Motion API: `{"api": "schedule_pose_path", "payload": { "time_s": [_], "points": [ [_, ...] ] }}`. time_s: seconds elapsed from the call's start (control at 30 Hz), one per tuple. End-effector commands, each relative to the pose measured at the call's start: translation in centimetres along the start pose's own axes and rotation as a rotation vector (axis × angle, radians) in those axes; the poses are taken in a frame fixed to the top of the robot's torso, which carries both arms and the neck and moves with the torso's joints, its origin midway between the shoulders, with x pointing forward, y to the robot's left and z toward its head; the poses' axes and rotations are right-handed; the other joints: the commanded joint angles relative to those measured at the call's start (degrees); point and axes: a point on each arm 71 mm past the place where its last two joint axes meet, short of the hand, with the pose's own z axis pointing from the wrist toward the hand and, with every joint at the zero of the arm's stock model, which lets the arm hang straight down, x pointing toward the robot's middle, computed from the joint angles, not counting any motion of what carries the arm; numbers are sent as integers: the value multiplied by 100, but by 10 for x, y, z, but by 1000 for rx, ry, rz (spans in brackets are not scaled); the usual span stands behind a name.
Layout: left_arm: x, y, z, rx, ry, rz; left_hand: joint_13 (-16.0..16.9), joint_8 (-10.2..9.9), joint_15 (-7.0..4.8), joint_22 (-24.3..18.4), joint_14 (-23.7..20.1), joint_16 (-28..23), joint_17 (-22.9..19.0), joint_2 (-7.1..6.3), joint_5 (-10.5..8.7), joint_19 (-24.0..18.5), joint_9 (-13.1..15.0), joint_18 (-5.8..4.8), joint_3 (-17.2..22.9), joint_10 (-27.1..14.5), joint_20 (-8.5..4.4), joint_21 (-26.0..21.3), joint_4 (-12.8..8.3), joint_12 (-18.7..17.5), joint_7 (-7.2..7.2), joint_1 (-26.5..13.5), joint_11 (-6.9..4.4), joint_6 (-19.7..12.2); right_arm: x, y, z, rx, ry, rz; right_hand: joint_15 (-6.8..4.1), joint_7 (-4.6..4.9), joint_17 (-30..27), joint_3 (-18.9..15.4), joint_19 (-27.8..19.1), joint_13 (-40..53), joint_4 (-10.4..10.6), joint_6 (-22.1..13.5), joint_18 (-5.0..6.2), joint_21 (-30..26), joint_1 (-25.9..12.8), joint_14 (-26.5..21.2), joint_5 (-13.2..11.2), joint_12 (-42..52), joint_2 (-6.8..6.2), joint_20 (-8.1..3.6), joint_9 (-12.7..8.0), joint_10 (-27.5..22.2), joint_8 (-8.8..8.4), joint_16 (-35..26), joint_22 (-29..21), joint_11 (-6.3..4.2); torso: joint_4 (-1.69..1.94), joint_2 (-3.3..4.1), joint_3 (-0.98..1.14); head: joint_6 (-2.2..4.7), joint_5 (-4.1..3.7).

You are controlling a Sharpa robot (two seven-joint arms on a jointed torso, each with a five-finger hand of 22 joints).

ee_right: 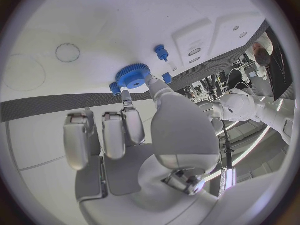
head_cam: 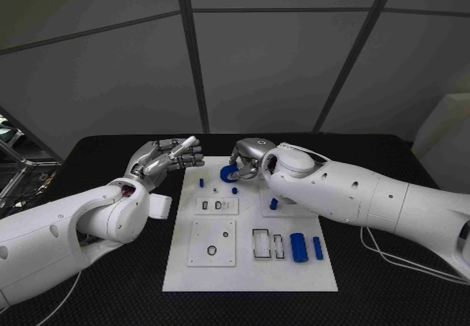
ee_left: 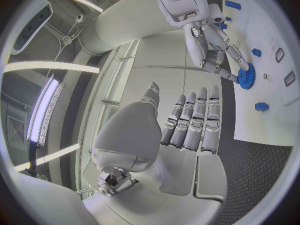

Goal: Assemble the parts on the task board

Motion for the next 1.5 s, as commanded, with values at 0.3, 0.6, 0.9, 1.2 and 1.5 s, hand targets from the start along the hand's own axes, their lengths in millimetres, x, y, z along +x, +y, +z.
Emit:
{"api": "schedule_pose_path", "payload": {
  "time_s": [0.3, 0.6, 0.9, 1.2, 1.5],
  "points": [
    [0, -2, 0, 8, 10, 2, -8, -36, 21, -6, -11, -22, -9, 2, 24, 47, 8, -79, 2, 30, -3, 21, -28, -32, 163, 45, 2, 31, 1, -5, -2, 20, 40, 4, 52, -6, 465, -96, 586, 372, 779, 10, -87, 37, -246, 380, 58, 14, -32, 43, 8, 79, 19, -12, 1510, 34, -4, -3, 1, -9, 2],
    [-2, -2, 0, 6, 6, 4, -9, -39, 22, -8, -10, -26, -9, 4, 24, 46, 7, -79, -1, 28, -3, 20, -31, -37, 161, 43, 3, 28, -11, -19, -12, 15, -85, 60, 43, -18, 504, -136, 586, 434, 1116, 60, -87, 37, -199, 389, 20, 81, -132, 34, 7, 113, 14, 9, 1510, 25, -14, -3, 3, 11, 4],
    [-4, -2, -1, 4, 2, 6, -9, -41, 22, -9, -10, -27, -9, 5, 24, 46, 7, -79, -1, 27, -3, 20, -33, -39, 161, 43, 4, 27, -23, -54, -42, -39, -116, 216, 45, -8, 362, -102, 586, 309, 1086, 17, -87, 37, 250, 351, -25, -75, -197, 35, 2, 42, 10, -68, 1510, 30, -32, -19, 12, 66, -4],
    [-7, -1, 0, 1, -4, 9, -9, -43, 22, -10, -10, -30, -9, 8, 24, 46, 7, -79, -2, 26, -3, 20, -37, -42, 161, 44, 4, 26, -29, -126, -78, -1, -44, 385, -10, -72, 192, 55, 365, 133, 307, 378, -2, -130, 1190, 303, -426, -304, -250, -8, 43, -63, 98, -184, 1169, -26, -118, -41, 28, 110, -38],
    [-9, 0, 1, 1, -7, 11, -9, -44, 23, -11, -10, -33, -9, 8, 24, 46, 7, -80, -3, 26, -2, 19, -41, -44, 160, 45, 3, 26, -32, -157, -89, 30, -66, 395, -50, -106, 169, 106, 335, 91, 23, 384, 8, -158, 1366, 301, -412, -366, -275, -57, 11, -79, 21, -214, 1123, -73, -142, -26, 57, 119, -100]
  ]
}}
